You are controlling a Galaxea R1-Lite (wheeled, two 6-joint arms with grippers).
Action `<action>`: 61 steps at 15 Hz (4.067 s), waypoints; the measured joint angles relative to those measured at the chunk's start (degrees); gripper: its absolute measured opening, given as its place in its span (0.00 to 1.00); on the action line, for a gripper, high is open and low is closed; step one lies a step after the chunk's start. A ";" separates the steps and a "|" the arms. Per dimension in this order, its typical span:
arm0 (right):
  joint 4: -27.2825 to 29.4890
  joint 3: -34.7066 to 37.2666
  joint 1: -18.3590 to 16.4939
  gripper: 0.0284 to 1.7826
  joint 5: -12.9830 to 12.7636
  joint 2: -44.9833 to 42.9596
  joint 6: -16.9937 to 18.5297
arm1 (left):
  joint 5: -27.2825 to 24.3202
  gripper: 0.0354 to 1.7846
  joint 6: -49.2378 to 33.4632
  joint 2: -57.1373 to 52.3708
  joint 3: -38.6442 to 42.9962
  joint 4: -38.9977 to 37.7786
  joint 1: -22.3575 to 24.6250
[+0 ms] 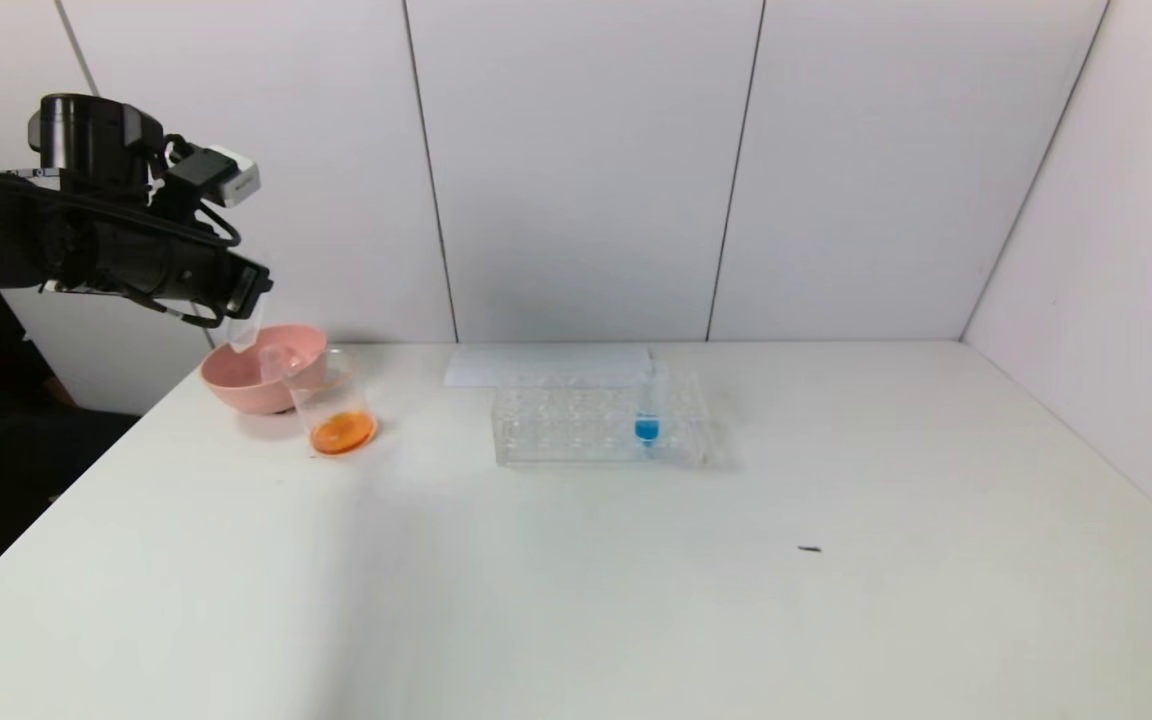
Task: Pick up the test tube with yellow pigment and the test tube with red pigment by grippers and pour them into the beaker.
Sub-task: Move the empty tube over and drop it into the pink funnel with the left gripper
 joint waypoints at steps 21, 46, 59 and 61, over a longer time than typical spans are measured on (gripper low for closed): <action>0.00 0.00 0.00 0.95 0.00 0.00 0.00 | -0.02 0.23 -14.53 3.39 2.43 -13.28 2.26; 0.00 0.00 0.00 0.95 0.00 0.00 0.00 | -3.49 0.23 -15.10 10.76 2.95 -17.32 5.24; 0.00 0.00 0.00 0.95 0.00 0.00 0.02 | -3.66 0.23 -16.46 13.53 2.18 -17.25 5.32; 0.00 0.00 0.00 0.95 0.00 0.00 0.00 | -4.02 0.23 -16.51 13.73 2.15 -17.24 5.49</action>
